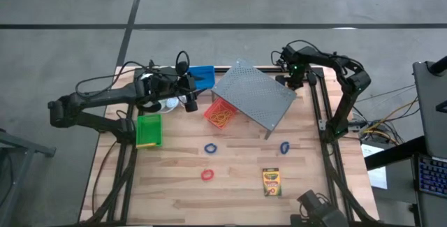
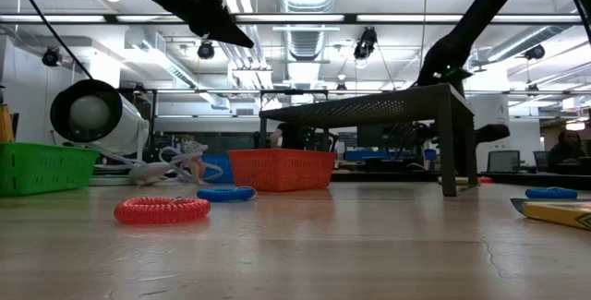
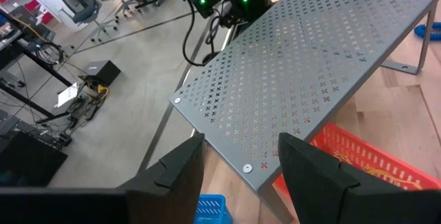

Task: Pick & Place Office Desk Supplies
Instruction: Put the crayon box into the green bin

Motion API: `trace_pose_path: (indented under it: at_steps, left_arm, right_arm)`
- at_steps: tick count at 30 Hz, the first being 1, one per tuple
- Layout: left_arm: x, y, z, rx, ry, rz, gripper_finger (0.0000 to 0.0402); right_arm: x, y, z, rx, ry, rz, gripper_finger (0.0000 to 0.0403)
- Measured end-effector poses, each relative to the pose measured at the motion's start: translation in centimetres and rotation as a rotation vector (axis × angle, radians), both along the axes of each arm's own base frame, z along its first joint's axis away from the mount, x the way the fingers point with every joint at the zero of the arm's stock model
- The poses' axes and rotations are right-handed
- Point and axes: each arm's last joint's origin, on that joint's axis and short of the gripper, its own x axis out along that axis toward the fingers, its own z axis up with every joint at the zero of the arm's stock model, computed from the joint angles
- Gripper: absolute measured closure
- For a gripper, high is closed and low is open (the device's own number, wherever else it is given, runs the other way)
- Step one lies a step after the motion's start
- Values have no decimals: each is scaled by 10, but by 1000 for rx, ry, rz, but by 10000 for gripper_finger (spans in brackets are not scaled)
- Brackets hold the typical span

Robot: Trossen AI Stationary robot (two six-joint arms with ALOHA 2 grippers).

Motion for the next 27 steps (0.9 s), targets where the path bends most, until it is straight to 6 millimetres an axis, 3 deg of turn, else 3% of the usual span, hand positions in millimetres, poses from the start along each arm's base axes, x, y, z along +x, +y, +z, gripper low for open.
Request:
trace_pose_path:
  at_steps: [8,14,27]
  left_arm:
    - [0,0,0,0,0,0,213]
    - [0,0,0,1,-1,0,213]
    - [0,0,0,0,0,0,213]
  right_arm:
    - [0,-3,0,-21,-16,-52,395]
    - [2,-9,1,-51,-78,-311,395]
    - [15,3,-9,-12,-67,-469,394]
